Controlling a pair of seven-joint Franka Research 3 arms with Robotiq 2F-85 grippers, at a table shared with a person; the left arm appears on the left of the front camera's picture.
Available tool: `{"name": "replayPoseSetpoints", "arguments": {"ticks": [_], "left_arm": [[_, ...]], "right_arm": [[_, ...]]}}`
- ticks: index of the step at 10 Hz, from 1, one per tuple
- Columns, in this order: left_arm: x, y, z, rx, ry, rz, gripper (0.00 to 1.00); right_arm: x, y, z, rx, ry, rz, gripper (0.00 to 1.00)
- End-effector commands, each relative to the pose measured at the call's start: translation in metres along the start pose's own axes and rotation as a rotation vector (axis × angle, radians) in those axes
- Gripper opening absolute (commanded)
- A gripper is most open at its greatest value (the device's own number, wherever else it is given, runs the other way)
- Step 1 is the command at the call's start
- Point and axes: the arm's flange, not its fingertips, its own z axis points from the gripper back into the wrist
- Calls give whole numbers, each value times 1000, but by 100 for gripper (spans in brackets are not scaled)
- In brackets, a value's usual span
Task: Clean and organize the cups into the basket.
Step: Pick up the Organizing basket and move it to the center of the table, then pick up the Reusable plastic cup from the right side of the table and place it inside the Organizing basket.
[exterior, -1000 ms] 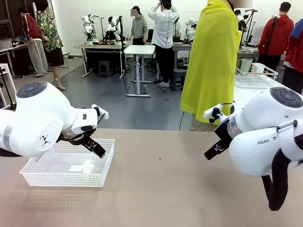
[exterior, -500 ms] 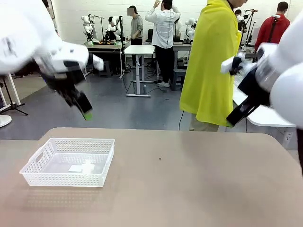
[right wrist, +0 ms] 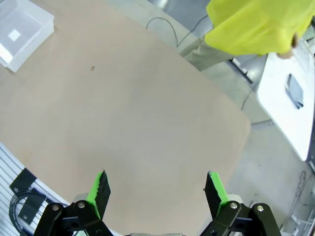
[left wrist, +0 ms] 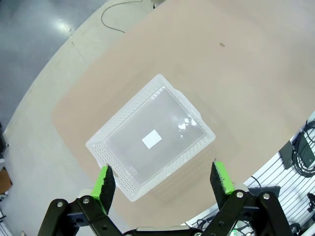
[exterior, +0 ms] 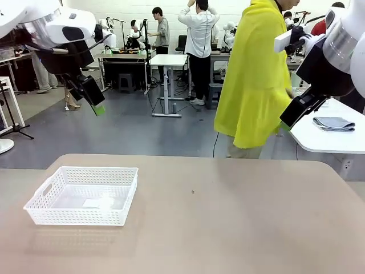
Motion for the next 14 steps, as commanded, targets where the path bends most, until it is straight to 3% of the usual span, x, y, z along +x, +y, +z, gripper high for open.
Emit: {"name": "replayPoseSetpoints", "arguments": {"ticks": [1, 2, 3, 4, 5, 7, 9, 11, 14], "left_arm": [[-2, -3, -5, -10, -2, -7, 100], [0, 0, 0, 0, 0, 0, 100], [-12, 31, -3, -204, 3, 128, 100], [-29, 67, -4, -440, 16, 277, 100], [-52, 102, -10, -680, 8, 389, 100], [-98, 159, -24, -951, -1, 661, 100], [-145, 215, -38, -1048, -90, 898, 100], [-197, 249, -45, -1057, -173, 1061, 100], [-263, 278, -28, -1067, -308, 1164, 100]], "right_arm": [[-3, -1, -6, 3, -4, 4, 100], [0, 0, 0, 0, 0, 0, 100], [-24, -34, -13, 281, -50, -133, 100], [-57, -71, -30, 480, -117, -324, 100], [-84, -92, -41, 609, -172, -440, 100], [-143, -135, -58, 871, -282, -637, 100], [-193, -175, -60, 1051, -409, -789, 100], [-244, -211, -54, 1093, -499, -931, 100], [-300, -237, -48, 1141, -323, -999, 100]]}}
